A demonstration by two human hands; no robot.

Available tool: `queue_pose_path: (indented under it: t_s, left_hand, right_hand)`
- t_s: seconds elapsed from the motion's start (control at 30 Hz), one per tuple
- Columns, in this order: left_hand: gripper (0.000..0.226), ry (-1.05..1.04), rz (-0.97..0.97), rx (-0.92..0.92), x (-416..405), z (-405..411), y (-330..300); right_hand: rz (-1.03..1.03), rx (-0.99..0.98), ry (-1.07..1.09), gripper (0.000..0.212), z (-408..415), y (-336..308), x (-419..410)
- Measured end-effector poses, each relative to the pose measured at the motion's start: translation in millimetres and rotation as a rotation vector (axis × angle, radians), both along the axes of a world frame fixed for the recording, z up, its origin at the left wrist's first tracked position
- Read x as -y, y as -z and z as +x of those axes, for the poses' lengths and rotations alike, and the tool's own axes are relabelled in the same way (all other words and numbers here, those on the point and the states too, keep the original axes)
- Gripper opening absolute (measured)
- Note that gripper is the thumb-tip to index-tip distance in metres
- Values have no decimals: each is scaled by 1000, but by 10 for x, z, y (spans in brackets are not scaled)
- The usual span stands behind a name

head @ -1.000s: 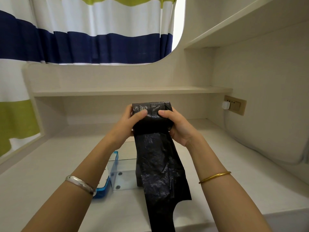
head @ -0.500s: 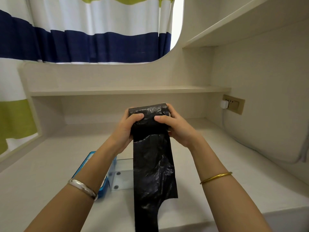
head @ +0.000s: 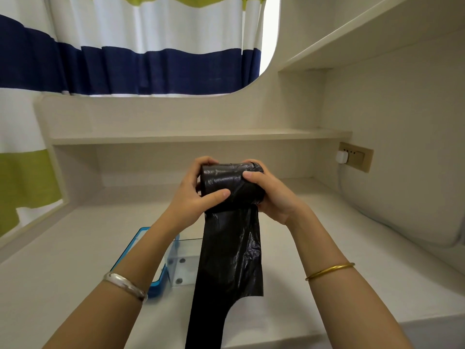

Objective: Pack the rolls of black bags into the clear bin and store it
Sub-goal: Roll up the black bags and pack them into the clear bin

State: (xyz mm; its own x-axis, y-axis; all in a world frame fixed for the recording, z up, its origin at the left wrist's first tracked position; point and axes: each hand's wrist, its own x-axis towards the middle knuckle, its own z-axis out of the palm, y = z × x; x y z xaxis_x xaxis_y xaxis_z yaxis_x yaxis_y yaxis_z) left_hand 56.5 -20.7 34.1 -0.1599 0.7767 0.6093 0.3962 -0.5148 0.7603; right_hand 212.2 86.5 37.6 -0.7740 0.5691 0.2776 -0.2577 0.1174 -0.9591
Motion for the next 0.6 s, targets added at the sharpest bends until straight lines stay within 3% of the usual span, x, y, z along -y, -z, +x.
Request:
queue_pose_path:
  t_s: [0.2,0.33,0.43,0.6]
  left_hand:
    - [58,-115,151,-286,13,-60,34]
    - [62,-157,199,-384,0,-77,102]
    - [61,-128,93,-227,4,-15,94]
    - [69,1,-319,241,-73,48,-14]
  right_hand:
    - [-57,-23,-70,47,0,2,29]
    - [-65,-21,-69,39,-7,12,30]
    - [-37,-25,-17,33,-17,3,31]
    - [9,-70,67,27,-48,36,49]
